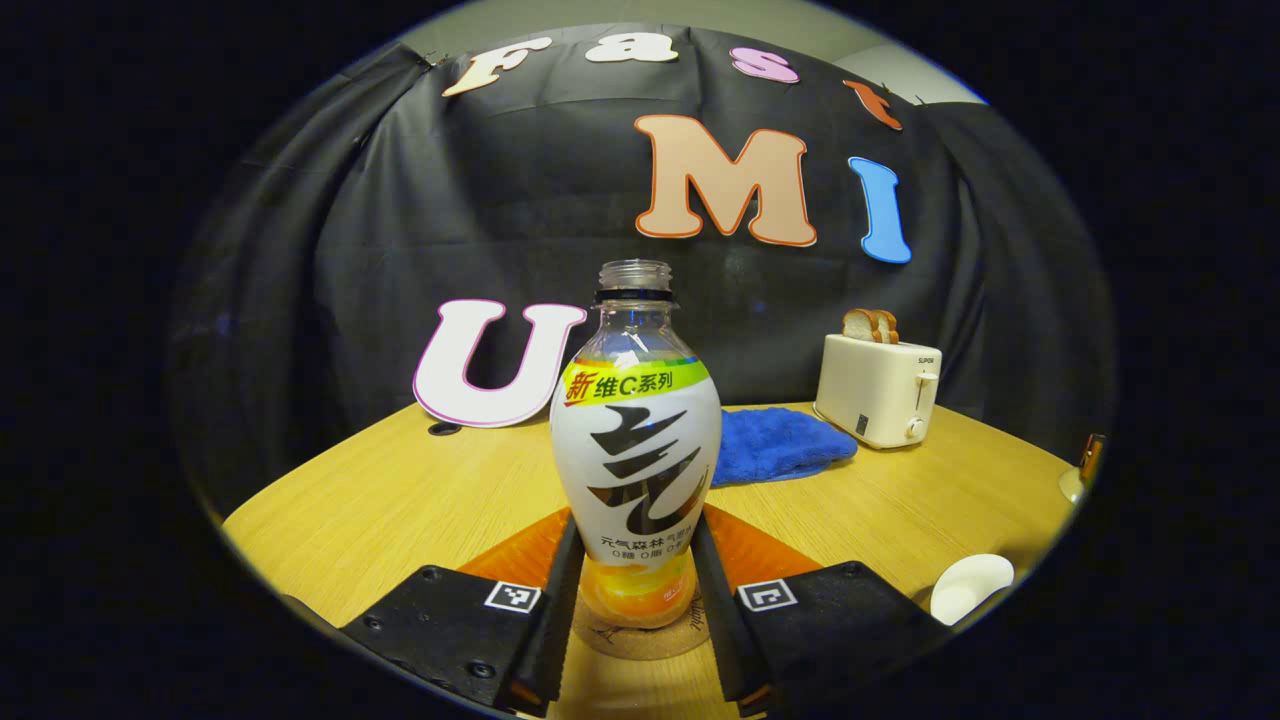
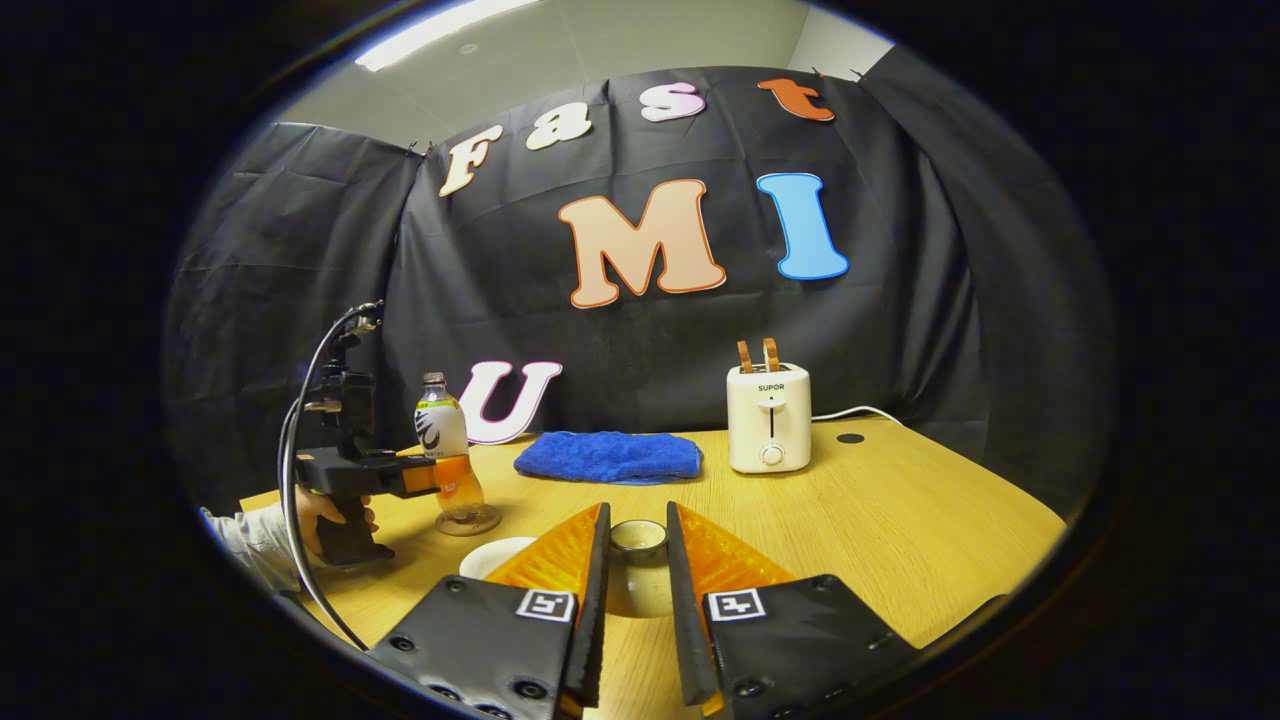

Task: Open the teacup lid with one hand, grasp the water bottle and pour water into the teacup with the other hand; after pouring, place the water bottle on the coaster and then close the teacup lid.

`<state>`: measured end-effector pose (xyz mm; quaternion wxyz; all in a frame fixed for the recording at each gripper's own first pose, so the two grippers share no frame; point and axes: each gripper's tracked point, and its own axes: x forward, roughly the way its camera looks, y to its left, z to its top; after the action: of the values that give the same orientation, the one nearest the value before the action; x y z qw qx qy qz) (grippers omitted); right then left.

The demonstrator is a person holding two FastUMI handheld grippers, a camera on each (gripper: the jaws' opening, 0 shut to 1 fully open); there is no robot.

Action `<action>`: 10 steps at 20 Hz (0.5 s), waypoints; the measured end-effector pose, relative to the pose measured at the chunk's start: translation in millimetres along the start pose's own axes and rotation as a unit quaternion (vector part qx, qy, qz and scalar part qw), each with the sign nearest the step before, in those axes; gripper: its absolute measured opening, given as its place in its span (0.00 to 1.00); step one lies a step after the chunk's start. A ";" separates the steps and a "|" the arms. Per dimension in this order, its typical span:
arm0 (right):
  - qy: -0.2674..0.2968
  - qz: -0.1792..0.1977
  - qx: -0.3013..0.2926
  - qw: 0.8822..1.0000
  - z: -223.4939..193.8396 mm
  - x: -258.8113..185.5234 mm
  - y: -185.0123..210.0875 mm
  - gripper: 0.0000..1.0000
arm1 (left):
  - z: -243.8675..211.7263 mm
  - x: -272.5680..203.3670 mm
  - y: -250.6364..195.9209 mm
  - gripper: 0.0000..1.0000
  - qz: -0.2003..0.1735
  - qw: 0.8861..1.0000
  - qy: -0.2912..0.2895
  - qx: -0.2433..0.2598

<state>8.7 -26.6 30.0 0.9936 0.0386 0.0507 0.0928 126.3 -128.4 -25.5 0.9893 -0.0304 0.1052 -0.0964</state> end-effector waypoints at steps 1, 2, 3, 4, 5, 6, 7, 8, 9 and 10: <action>0.002 0.000 0.001 1.000 -1.3 1.0 0.0 0.33 | -1.1 -1.7 1.8 0.58 0.001 1.000 0.003 -0.002; 0.004 0.001 0.001 1.000 -4.0 1.0 0.9 0.33 | 1.4 -1.9 1.7 0.58 0.000 1.000 -0.003 -0.006; 0.007 0.002 0.001 1.000 -5.8 1.6 1.3 0.33 | 0.6 -3.1 0.3 0.58 -0.002 1.000 -0.001 -0.006; 0.009 0.001 0.000 1.000 -6.2 2.4 1.4 0.34 | -2.1 -4.0 -0.3 0.59 -0.003 1.000 0.004 -0.006; 0.009 0.003 0.000 1.000 -6.7 2.7 2.7 0.33 | -1.8 -4.5 0.1 0.60 -0.003 1.000 0.004 -0.005; 0.009 0.004 -0.001 1.000 -7.1 2.3 3.6 0.35 | -0.8 -5.5 0.8 0.63 -0.003 1.000 0.003 -0.004; 0.008 0.004 -0.002 1.000 -6.2 2.7 4.6 0.33 | -2.4 -6.2 0.3 0.64 -0.004 1.000 0.005 -0.005; 0.008 0.004 -0.002 1.000 -5.8 2.3 4.9 0.34 | -3.7 -7.2 0.3 0.66 -0.003 1.000 0.007 -0.004; 0.008 0.005 -0.002 1.000 -5.6 1.9 5.3 0.34 | -5.9 -6.7 1.9 0.67 0.000 1.000 0.010 -0.003; 0.008 0.005 -0.002 1.000 -6.0 1.8 5.8 0.33 | -8.1 -7.0 2.2 0.69 0.000 1.000 0.012 -0.003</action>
<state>8.7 -20.1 24.4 0.9928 0.0363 0.0578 0.0987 118.2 -125.2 -32.2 0.9879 -0.0317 0.1178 -0.0961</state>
